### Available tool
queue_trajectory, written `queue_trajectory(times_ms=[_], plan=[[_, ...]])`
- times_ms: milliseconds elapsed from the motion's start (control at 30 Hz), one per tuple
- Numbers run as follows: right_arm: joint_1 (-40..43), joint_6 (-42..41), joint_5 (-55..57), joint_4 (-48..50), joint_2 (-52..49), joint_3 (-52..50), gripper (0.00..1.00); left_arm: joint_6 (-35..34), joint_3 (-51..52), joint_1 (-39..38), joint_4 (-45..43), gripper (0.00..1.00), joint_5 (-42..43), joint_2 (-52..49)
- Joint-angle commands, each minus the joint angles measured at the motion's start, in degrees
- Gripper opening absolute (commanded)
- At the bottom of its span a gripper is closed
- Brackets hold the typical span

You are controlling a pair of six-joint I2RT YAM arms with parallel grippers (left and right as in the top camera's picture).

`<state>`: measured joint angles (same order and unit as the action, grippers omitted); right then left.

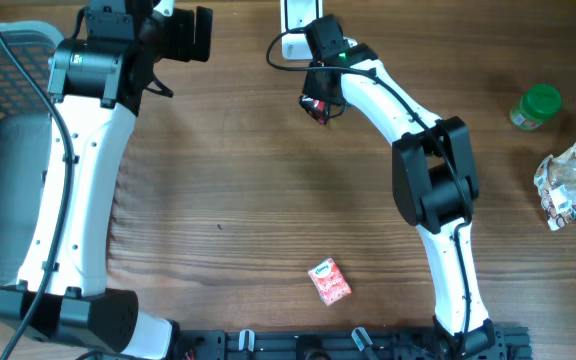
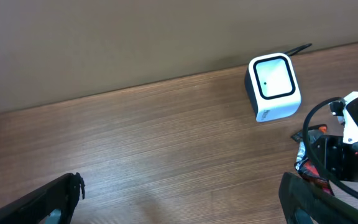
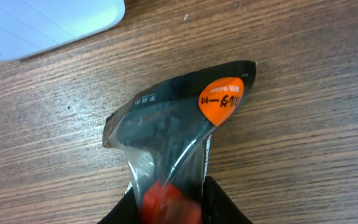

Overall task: Scan the item barcode
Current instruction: 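Carry the package right with the right gripper and drop it at the right edge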

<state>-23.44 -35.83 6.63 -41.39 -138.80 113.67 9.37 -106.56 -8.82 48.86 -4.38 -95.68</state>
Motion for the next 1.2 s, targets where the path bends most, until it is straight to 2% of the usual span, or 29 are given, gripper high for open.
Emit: queue_trajectory(times_ms=[0, 233, 600, 767, 867, 933, 1033, 1100, 1167], plan=[[0.2, 1.3, 1.3, 1.5, -1.5, 0.1, 0.18, 0.9, -0.4, 0.5, 0.1, 1.00, 0.9, 0.2], [0.2, 1.3, 1.0, 4.1, -1.5, 0.1, 0.05, 0.9, -0.4, 0.5, 0.1, 1.00, 0.9, 0.2], [0.3, 1.4, -0.7, 6.1, -0.7, 0.1, 0.04, 0.9, -0.4, 0.5, 0.3, 1.00, 0.9, 0.2], [1.9, 1.3, -2.2, -0.6, 9.5, 0.1, 0.05, 0.9, -0.4, 0.5, 0.3, 1.00, 0.9, 0.2], [5.7, 1.3, -2.1, -9.1, 17.6, 0.1, 0.05, 0.9, -0.4, 0.5, 0.3, 1.00, 0.9, 0.2], [11.4, 1.3, -1.2, -16.1, 25.0, 0.1, 0.05, 0.9, -0.4, 0.5, 0.3, 1.00, 0.9, 0.2], [23.2, 1.4, 11.3, -25.5, 32.2, 0.1, 0.05, 0.9, -0.4, 0.5, 0.2, 1.00, 0.9, 0.2], [31.6, 2.9, 14.3, -27.5, 32.3, -0.1, 0.05, -0.9, -0.4, 0.5, -0.2, 1.00, 1.9, 0.2], [39.4, 3.3, 13.9, -23.4, 31.1, -4.5, 0.05, -1.4, -0.4, 0.4, -0.9, 1.00, 5.5, 0.2]])
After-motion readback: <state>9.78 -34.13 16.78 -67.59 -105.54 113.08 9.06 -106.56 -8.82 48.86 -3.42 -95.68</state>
